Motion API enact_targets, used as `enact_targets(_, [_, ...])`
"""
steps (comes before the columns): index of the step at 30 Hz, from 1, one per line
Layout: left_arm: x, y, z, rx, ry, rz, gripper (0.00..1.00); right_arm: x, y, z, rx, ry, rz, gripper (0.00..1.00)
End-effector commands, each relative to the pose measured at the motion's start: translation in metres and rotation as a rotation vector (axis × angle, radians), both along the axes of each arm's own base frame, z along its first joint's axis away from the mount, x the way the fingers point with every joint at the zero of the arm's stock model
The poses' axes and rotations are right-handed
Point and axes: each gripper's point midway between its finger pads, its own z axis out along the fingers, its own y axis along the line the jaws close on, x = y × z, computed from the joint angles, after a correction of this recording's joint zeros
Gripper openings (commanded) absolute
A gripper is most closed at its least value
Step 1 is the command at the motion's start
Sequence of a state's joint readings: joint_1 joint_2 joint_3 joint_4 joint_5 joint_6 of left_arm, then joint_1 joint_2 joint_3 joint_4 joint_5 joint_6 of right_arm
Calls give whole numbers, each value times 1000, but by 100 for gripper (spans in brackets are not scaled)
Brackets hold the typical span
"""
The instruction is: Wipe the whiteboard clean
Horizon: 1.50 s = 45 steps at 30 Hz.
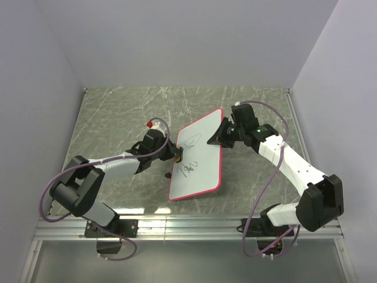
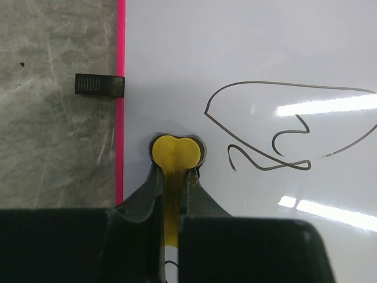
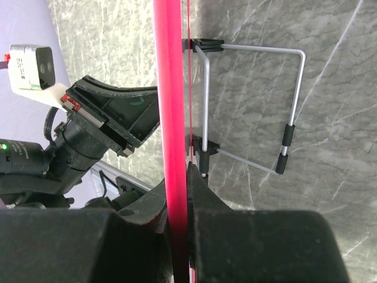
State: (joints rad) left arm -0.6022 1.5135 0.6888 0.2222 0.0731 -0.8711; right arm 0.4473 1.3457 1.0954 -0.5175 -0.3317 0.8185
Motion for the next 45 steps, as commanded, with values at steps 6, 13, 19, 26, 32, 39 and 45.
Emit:
enact_targets(6, [-42, -64, 48, -110, 83, -274, 0, 2, 21, -2, 20, -26, 60, 0])
enact_targets(13, [-30, -123, 101, -135, 33, -406, 0, -2, 22, -6, 15, -23, 68, 0])
enact_targets(19, [-29, -134, 71, -87, 98, -397, 0, -1, 20, -3, 10, -34, 65, 0])
enact_targets(26, [-25, -86, -6, -13, 218, -316, 0, -4, 17, -2, -4, -40, 64, 0])
enact_targets(32, [-17, -24, -61, 28, 316, -206, 0, -8, 15, -5, -4, -33, 58, 0])
enact_targets(39, [-27, -24, -67, 30, 315, -232, 0, -8, 13, -6, -13, -30, 54, 0])
enact_targets(45, [-32, -39, -43, 19, 273, -264, 0, -7, 14, -6, -8, -27, 51, 0])
